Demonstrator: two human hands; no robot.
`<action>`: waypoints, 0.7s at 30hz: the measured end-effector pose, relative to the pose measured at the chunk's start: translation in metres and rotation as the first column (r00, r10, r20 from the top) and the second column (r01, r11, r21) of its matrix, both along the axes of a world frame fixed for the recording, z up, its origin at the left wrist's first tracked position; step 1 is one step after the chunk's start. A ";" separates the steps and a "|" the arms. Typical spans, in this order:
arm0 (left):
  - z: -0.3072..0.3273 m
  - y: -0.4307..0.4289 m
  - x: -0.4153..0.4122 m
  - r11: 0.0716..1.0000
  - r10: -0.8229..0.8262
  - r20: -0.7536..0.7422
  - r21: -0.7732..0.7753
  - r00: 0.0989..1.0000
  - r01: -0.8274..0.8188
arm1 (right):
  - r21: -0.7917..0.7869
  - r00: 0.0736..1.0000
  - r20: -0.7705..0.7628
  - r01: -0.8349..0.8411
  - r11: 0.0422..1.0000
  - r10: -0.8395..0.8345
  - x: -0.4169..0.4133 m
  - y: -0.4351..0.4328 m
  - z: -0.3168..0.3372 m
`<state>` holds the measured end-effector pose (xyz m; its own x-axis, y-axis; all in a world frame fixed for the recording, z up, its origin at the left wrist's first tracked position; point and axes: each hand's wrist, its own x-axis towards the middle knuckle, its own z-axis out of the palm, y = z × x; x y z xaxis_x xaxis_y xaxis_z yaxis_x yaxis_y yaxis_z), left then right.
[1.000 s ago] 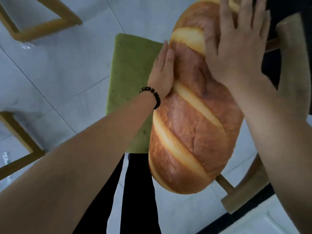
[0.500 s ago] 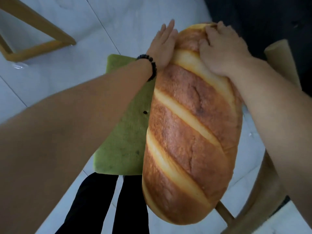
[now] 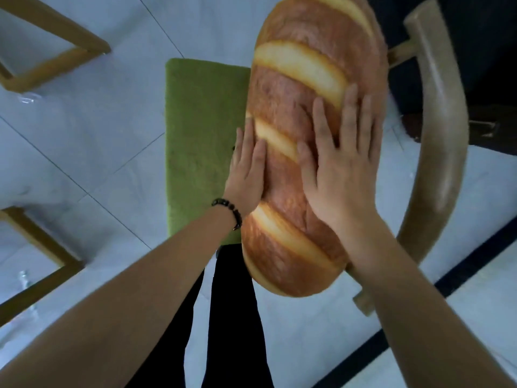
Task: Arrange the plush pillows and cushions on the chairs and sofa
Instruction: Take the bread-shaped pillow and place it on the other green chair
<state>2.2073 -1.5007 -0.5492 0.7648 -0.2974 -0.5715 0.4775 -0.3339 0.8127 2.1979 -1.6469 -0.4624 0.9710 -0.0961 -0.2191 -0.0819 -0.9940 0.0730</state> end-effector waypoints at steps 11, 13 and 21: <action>0.002 -0.004 -0.094 0.976 0.175 -0.165 0.157 0.971 -0.150 | 0.177 0.899 0.080 0.412 0.894 -0.430 -0.099 0.016 -0.032; 0.008 -0.006 -0.097 0.962 0.196 -0.127 0.215 0.972 -0.166 | 0.247 0.897 0.101 0.396 0.884 -0.430 -0.100 0.010 -0.031; -0.003 -0.009 -0.110 0.955 0.124 -0.030 0.276 0.992 -0.112 | 0.200 0.883 0.096 0.435 0.878 -0.460 -0.111 0.014 -0.046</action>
